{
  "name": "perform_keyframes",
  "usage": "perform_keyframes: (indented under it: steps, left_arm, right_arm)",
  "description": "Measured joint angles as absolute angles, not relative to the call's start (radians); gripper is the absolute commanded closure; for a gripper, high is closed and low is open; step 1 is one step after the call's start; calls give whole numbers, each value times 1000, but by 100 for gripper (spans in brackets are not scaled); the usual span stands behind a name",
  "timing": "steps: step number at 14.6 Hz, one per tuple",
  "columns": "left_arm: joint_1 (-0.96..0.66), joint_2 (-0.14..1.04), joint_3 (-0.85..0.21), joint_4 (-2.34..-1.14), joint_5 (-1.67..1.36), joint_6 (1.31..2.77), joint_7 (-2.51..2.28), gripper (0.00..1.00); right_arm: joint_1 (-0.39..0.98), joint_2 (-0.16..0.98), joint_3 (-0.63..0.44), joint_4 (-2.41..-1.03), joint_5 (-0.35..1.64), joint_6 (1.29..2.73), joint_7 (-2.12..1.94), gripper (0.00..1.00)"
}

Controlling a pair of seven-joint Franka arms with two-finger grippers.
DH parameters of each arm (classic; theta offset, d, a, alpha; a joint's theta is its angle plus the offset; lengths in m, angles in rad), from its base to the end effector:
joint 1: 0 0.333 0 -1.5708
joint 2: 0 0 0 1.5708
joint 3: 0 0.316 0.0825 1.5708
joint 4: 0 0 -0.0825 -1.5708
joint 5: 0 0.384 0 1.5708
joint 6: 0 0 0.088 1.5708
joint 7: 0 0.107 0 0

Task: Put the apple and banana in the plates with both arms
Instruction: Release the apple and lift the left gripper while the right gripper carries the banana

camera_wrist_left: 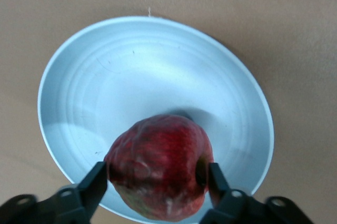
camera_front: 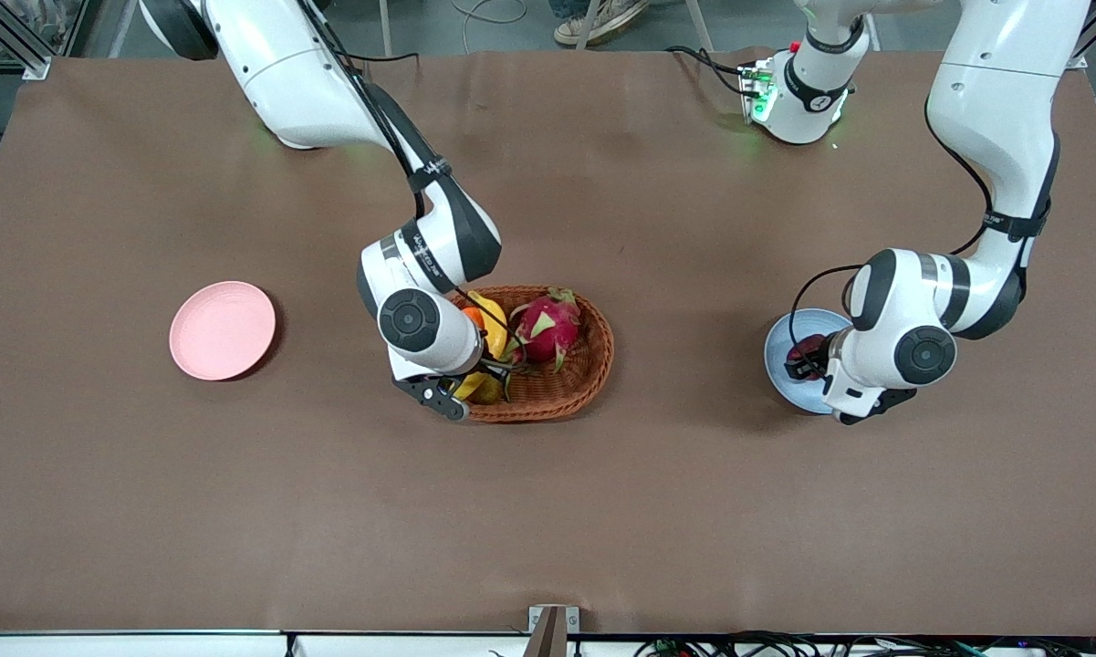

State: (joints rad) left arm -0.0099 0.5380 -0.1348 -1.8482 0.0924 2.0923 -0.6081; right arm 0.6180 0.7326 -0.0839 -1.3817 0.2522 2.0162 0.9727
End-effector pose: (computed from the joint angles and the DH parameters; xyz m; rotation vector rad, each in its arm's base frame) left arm 0.6047 -0.0802 0.2137 -2.9433 -0.6189 0.4038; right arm 0.6076 0.3904 0.2718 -2.9617 0.8190 0.2798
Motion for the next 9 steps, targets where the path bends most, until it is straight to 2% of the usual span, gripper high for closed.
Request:
perform_keyframes:
  steps: [4,7,9]
  left_arm:
    - [-9,513,-142,-1810,92,2093,-611,0]
    - [-10,432,-160,-1771,92,2084,-610,0]
    - [-11,359,-176,-1736,92,2036,-610,0]
  right_arm:
    - [537,655,-109,-1351,249,1839,829,74]
    - [358,589,-117,-1358,245,1721,516,74]
    - [233,555,-118,-1392,197,1693,345,74]
